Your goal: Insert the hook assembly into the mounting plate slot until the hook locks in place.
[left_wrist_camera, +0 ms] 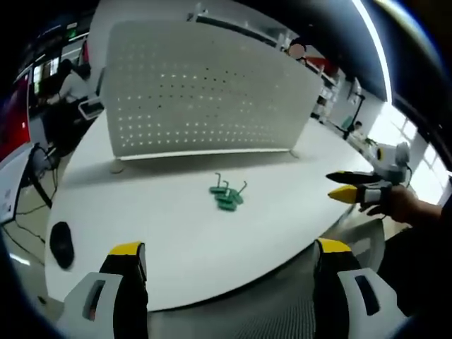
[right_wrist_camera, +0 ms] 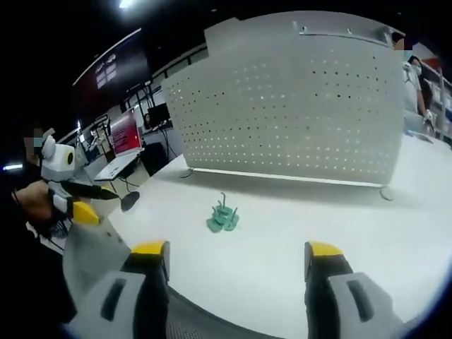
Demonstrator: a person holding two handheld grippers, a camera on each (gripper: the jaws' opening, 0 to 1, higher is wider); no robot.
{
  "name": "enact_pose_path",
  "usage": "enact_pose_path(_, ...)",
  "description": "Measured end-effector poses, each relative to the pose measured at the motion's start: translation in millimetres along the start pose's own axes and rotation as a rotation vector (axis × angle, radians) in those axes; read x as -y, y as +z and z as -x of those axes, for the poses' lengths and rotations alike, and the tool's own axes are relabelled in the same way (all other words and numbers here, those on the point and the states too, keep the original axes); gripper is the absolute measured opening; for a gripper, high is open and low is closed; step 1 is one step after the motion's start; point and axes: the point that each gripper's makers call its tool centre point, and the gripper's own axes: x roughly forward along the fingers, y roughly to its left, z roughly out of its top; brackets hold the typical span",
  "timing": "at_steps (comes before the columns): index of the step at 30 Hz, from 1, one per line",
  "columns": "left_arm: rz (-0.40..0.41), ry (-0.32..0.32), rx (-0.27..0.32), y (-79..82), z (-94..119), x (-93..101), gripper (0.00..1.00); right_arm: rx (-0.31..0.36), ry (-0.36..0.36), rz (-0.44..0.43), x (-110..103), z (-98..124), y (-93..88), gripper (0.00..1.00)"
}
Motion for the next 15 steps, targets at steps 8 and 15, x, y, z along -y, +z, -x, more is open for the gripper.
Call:
enact_pose_path(8, 0.005, -0.002, -0.001, 2.6, -3.1, 0.4, 1.0, -0.005, -0.003, -0.014, 4.5, -0.7, -2.2, 0.71)
enact_pose_path(15, 0.019, -0.005, -0.009, -1.8, -5.5, 1.4, 0.99, -0.02, 0.008, 0.003, 3.5, -7.1, -2.1, 0.67)
